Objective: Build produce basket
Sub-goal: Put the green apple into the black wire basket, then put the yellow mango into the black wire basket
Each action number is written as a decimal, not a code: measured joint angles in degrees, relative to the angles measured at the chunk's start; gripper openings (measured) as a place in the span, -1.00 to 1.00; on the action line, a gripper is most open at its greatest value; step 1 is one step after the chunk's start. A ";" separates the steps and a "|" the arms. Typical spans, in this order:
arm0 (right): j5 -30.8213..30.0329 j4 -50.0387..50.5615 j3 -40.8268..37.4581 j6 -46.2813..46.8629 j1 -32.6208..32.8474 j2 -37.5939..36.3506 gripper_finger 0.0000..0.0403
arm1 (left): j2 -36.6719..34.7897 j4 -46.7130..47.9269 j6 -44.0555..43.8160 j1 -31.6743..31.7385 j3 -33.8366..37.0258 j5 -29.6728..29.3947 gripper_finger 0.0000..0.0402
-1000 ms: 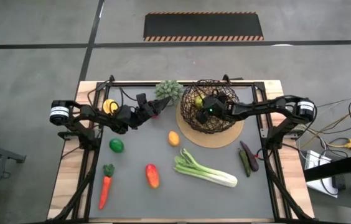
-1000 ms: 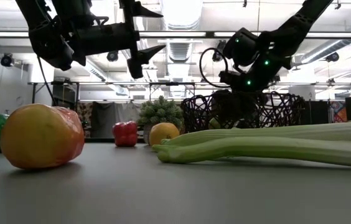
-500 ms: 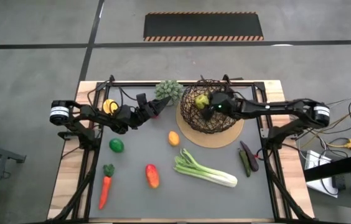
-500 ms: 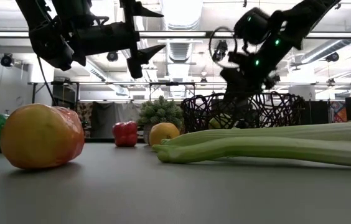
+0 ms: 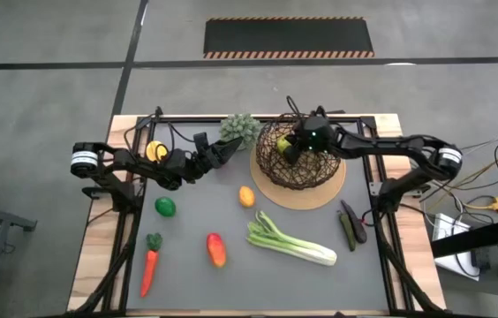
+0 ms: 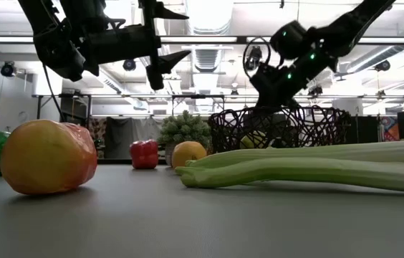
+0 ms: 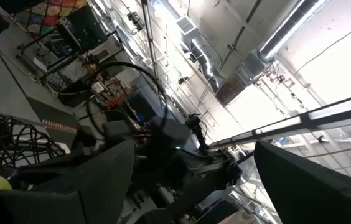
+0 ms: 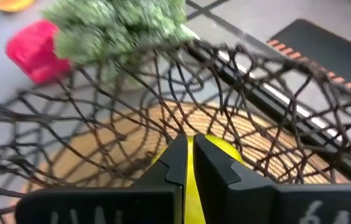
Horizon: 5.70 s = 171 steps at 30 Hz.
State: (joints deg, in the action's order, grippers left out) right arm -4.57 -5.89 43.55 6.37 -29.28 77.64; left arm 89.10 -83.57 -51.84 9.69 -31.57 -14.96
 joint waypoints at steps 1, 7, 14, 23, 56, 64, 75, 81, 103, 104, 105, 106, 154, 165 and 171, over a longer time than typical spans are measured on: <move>0.13 0.00 0.00 0.00 -0.29 0.69 -0.94 | 0.00 0.00 0.10 0.00 0.00 0.00 0.56; 0.21 2.98 -0.02 -1.05 -0.50 1.34 -0.96 | 0.00 0.00 0.14 0.25 0.00 0.04 0.56; 0.17 6.93 -0.02 -1.28 -0.50 -0.96 -0.96 | 0.00 0.00 0.14 0.48 0.00 0.20 0.56; 0.10 1.57 -0.07 -1.71 -0.50 -0.85 -0.96 | 0.00 0.00 0.23 0.48 0.02 0.37 0.56; 0.14 15.62 -0.07 -3.45 15.93 -27.13 -0.96 | -9.59 63.98 30.73 -2.91 -8.42 31.82 0.56; 0.09 16.74 -0.07 -3.52 18.55 -29.35 -0.96 | -10.77 89.19 63.61 -5.83 -18.90 21.82 0.56; 0.06 20.57 -0.09 -3.43 18.56 -28.76 -0.96 | -3.46 93.22 87.19 -7.83 -22.55 16.29 0.56; 0.06 21.06 -0.13 -3.43 18.54 -28.78 -0.96 | 2.98 100.51 91.73 -8.47 -28.05 15.27 0.56; 0.06 22.88 -0.28 -3.33 18.56 -28.76 -0.96 | 9.22 104.15 98.74 -8.53 -31.38 12.70 0.56; 0.07 22.87 -0.28 -3.15 18.56 -28.76 -0.96 | 9.59 103.57 98.74 -8.54 -31.13 12.98 0.56; 0.06 22.88 -0.28 -2.98 18.56 -28.76 -0.96 | 10.03 102.89 98.73 -8.55 -31.08 13.20 0.56; 0.06 22.88 -0.29 -2.97 18.56 -28.76 -0.96 | 10.24 102.71 98.72 -8.55 -31.01 13.35 0.56; 2.13 -12.29 -15.72 -7.78 29.01 -28.67 -0.89 | -9.33 48.68 72.96 -15.32 -17.10 11.40 0.02; 2.05 -25.46 -16.74 -7.90 31.62 -24.71 0.01 | -7.07 28.39 66.66 -15.30 -12.33 11.30 0.02; 2.07 -36.05 -16.74 -9.01 31.68 -18.18 0.45 | -3.07 21.14 65.69 -15.26 -12.56 11.18 0.02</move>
State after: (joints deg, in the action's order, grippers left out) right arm -2.50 -41.94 26.81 -2.63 2.39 59.46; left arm 86.03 -62.43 13.85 -5.56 -44.14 -3.78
